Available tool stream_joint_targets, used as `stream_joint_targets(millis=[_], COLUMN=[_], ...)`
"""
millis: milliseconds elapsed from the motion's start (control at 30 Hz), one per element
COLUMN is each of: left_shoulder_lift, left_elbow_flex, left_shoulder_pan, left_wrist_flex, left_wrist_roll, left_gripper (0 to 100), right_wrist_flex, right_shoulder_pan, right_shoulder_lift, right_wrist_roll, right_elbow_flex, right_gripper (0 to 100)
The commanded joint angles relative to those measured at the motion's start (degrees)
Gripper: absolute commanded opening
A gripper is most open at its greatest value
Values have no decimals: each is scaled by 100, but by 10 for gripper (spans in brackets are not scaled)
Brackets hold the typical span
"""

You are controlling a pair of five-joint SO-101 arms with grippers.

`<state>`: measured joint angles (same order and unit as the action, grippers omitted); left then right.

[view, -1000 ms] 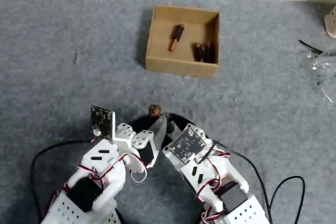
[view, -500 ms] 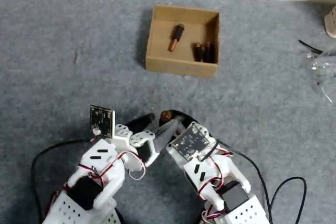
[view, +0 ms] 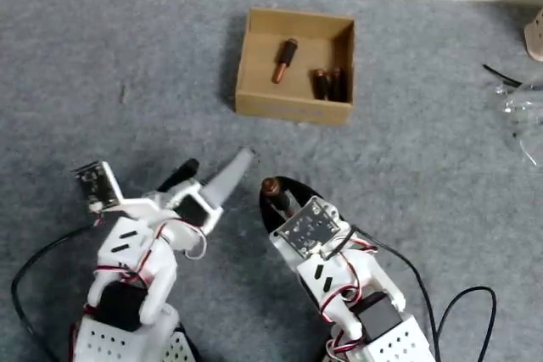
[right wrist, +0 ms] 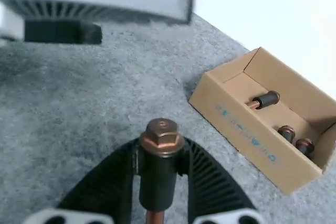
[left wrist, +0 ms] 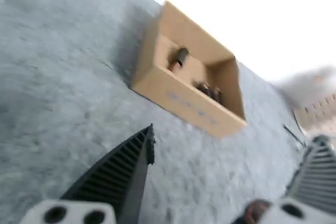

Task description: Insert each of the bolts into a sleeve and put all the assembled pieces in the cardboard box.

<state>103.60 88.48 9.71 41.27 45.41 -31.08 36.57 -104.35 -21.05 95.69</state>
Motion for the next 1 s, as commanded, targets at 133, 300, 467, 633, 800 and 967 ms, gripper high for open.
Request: stream_joint_targets(millis=[133,300,467,633,800,967], left_shoulder_lift=[40,40,13,22,31,31], left_elbow_flex=[-251,-251,-207,-22,242,470], left_shoulder_pan=[-382,-382,-382,-400,-409,-418], left_wrist_flex=[-35,-44,-9,-35,-35,-141], left_wrist_roll=[-475,-1829,-2136,-2198,-3490,-3982], left_gripper=[214,0,7,7,6,7], right_wrist_flex=[382,435,444,558,532,462], right_shoulder_pan=[-233,-400,-593,-989,-1024,-1042], right_shoulder_lift=[-92,-84,-84,-84,-75,-84], right_wrist_roll=[0,18,325,607,607,571], right_elbow_flex=[690,708,708,708,708,699], right_gripper=[5,5,5,5,5,5])
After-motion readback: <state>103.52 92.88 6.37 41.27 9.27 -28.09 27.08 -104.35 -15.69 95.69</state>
